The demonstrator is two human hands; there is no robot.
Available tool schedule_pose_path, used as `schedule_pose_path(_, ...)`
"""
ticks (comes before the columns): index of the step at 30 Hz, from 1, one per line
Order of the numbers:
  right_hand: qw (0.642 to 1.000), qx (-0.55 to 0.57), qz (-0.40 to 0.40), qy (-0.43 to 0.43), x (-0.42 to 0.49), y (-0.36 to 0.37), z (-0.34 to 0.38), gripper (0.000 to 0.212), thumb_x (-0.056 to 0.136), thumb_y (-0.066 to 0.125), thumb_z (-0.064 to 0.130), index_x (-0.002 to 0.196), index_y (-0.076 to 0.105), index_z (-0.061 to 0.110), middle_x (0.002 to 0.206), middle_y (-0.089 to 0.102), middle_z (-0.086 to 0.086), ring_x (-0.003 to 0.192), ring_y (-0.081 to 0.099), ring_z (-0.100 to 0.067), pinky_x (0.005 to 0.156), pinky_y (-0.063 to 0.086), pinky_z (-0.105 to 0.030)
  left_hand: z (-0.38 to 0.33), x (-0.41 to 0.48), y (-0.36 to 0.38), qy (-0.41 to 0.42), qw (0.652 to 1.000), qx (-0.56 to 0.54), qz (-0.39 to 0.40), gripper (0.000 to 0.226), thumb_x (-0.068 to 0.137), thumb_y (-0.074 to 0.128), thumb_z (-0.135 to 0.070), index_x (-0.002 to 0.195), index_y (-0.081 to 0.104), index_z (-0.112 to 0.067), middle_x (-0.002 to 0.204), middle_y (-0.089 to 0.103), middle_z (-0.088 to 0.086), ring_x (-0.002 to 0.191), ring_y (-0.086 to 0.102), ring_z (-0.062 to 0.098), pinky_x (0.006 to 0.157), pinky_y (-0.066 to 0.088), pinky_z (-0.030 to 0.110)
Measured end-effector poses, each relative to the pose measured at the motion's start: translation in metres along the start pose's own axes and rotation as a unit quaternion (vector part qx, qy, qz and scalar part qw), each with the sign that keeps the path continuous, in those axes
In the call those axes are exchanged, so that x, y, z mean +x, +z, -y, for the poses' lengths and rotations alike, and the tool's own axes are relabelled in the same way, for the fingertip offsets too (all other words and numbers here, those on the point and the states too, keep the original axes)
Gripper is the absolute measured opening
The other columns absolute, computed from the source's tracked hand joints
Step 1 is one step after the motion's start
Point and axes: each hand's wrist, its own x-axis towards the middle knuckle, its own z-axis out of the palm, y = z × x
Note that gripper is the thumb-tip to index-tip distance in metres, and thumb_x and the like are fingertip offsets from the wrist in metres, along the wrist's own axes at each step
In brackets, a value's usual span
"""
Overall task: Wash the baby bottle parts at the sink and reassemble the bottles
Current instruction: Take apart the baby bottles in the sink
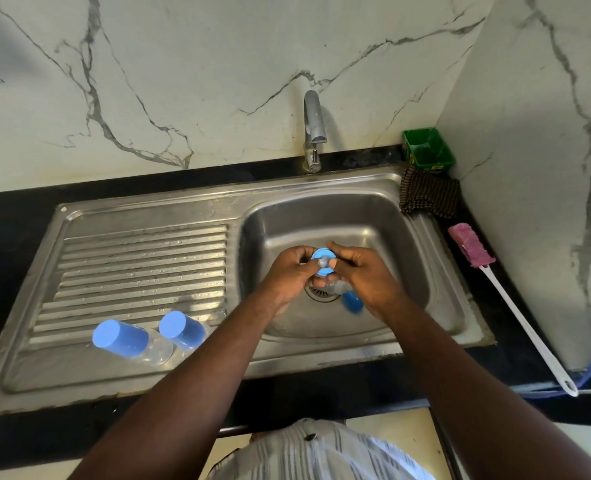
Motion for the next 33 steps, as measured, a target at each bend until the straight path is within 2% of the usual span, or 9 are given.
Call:
schedule_pose_path(3,0.999,-0.018,-0.036,0.003,0.005,-0.001,0.0,0.034,0.09,0.066,0.004,0.124,0.067,0.006,0.113,0.073,-0.009,0.101,0.071,-0.019,0.084,0.059,-0.028,0.0,-0.001,-0.002,-0.012,0.997,-0.061,0.052,0.022,0.101,0.055,-0.008,0.121,0.061,-0.001,0.107,0.073,0.013,0.093,0.074,0.026,0.081,0.06,0.028)
schedule_pose_path(5,0.998,-0.031,-0.062,0.01,0.005,0.001,-0.001,0.025,0.088,0.065,0.0,0.111,0.072,0.008,0.101,0.075,-0.007,0.093,0.073,-0.022,0.078,0.061,-0.032,0.001,-0.001,-0.001,-0.008,0.997,-0.056,0.059,0.026,0.104,0.049,-0.01,0.126,0.059,0.001,0.11,0.072,0.014,0.096,0.074,0.028,0.085,0.06,0.03)
schedule_pose_path(9,0.994,-0.06,-0.092,0.018,0.006,0.002,-0.006,0.019,0.085,0.071,0.008,0.104,0.072,0.014,0.093,0.075,-0.002,0.084,0.073,-0.015,0.063,0.057,-0.021,-0.001,-0.001,0.006,-0.011,0.998,-0.05,0.039,0.027,0.104,0.052,-0.017,0.123,0.059,0.001,0.106,0.074,0.012,0.091,0.075,0.026,0.084,0.06,0.028)
schedule_pose_path(12,0.995,-0.045,-0.09,0.027,0.007,0.001,-0.008,0.02,0.084,0.07,0.005,0.101,0.074,0.013,0.089,0.076,-0.002,0.084,0.073,-0.019,0.063,0.056,-0.021,0.004,-0.001,0.009,-0.001,0.999,-0.035,0.02,0.026,0.1,0.06,-0.017,0.121,0.063,0.0,0.113,0.072,0.016,0.095,0.075,0.026,0.088,0.059,0.032)
schedule_pose_path(18,0.991,0.111,-0.02,0.064,0.004,-0.006,-0.01,0.021,0.092,0.059,0.001,0.109,0.072,0.003,0.101,0.074,-0.019,0.099,0.071,-0.038,0.089,0.058,-0.046,0.01,0.005,0.003,0.025,0.999,-0.016,-0.029,0.03,0.1,0.058,-0.011,0.128,0.063,-0.003,0.119,0.07,0.015,0.103,0.071,0.022,0.087,0.06,0.033)
schedule_pose_path(22,0.989,0.107,-0.043,0.094,0.005,-0.009,-0.01,0.017,0.097,0.058,0.008,0.107,0.071,0.003,0.099,0.075,-0.016,0.093,0.073,-0.033,0.079,0.061,-0.039,0.013,0.004,0.002,0.034,0.999,0.019,-0.029,0.026,0.102,0.054,-0.014,0.125,0.063,-0.005,0.118,0.067,0.016,0.104,0.07,0.029,0.079,0.062,0.032)
schedule_pose_path(27,0.982,0.13,-0.026,0.133,0.011,-0.021,-0.015,0.022,0.089,0.064,0.002,0.107,0.074,0.012,0.103,0.074,-0.014,0.088,0.07,-0.025,0.083,0.06,-0.042,0.018,0.008,0.001,-0.013,1.0,-0.004,-0.01,0.022,0.099,0.06,-0.01,0.12,0.062,-0.005,0.116,0.066,0.016,0.092,0.072,0.021,0.076,0.062,0.032)
schedule_pose_path(30,0.978,0.103,-0.105,0.145,0.024,-0.028,-0.022,0.021,0.093,0.058,0.003,0.103,0.074,0.012,0.103,0.072,-0.012,0.084,0.066,-0.023,0.076,0.062,-0.04,0.024,0.017,-0.003,-0.028,0.999,-0.006,-0.027,0.021,0.098,0.06,-0.004,0.118,0.064,-0.003,0.114,0.066,0.018,0.092,0.071,0.023,0.074,0.062,0.03)
schedule_pose_path(33,0.972,0.088,-0.154,0.154,0.038,-0.038,-0.032,0.028,0.095,0.045,0.0,0.097,0.07,0.011,0.11,0.069,-0.021,0.091,0.069,-0.035,0.073,0.061,-0.04,0.041,0.032,-0.013,-0.062,0.995,0.056,-0.048,0.011,0.095,0.062,-0.004,0.103,0.068,-0.007,0.107,0.067,0.021,0.09,0.069,0.025,0.08,0.062,0.038)
